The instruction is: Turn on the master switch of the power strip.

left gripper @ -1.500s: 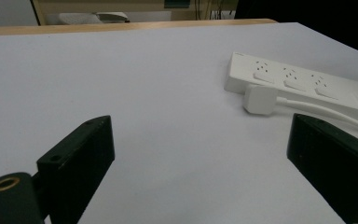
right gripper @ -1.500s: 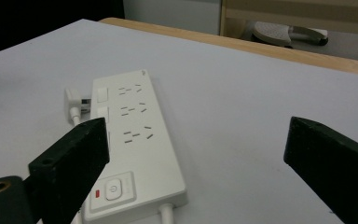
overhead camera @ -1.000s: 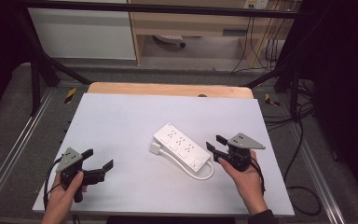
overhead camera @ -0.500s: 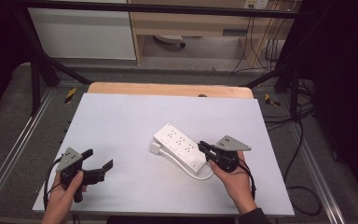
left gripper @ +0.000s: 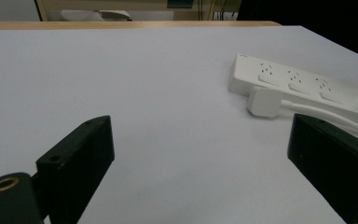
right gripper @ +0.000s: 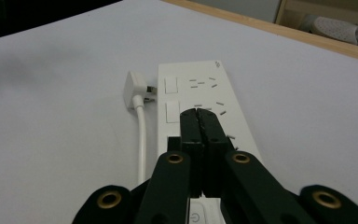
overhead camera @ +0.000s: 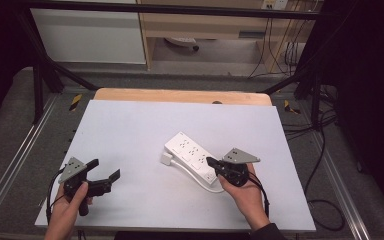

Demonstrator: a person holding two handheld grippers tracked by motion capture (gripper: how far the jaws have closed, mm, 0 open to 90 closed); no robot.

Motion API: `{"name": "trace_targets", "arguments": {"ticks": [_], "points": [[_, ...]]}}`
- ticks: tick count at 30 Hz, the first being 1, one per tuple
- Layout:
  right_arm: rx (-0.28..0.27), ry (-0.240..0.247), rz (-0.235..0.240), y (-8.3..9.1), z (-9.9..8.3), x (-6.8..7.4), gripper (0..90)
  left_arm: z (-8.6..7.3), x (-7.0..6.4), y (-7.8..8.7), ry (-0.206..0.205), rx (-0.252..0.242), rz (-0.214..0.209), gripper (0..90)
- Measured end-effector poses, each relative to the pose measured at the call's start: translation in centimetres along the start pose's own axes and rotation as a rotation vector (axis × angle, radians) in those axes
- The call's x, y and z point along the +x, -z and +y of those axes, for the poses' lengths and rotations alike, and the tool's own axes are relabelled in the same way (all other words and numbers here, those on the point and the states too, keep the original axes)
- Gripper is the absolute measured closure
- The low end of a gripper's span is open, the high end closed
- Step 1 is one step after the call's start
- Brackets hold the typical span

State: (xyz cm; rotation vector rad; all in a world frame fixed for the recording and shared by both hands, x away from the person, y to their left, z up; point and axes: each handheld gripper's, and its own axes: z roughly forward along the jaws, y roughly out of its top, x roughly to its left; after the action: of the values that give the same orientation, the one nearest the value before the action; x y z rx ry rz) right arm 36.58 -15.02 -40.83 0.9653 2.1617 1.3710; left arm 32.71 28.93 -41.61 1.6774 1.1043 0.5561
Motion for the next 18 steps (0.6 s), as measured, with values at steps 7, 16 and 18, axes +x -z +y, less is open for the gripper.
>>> {"name": "trace_targets", "arguments": {"ticks": [7, 16, 18], "points": [[0.037, -0.016, 0.008, -0.4, -0.5, 0.2, 90.0, 0.0, 0.0, 0.0, 0.008, -0.007, 0.001, 7.2], [0.103, -0.027, 0.020, -0.9, -1.4, 0.2, 90.0, 0.1, -0.1, -0.1, -0.001, 0.000, 0.002, 7.2], [0.106, -0.015, 0.020, -0.9, -1.5, 0.2, 90.0, 0.1, -0.1, 0.0, -0.003, -0.003, 0.002, 7.2]]}}
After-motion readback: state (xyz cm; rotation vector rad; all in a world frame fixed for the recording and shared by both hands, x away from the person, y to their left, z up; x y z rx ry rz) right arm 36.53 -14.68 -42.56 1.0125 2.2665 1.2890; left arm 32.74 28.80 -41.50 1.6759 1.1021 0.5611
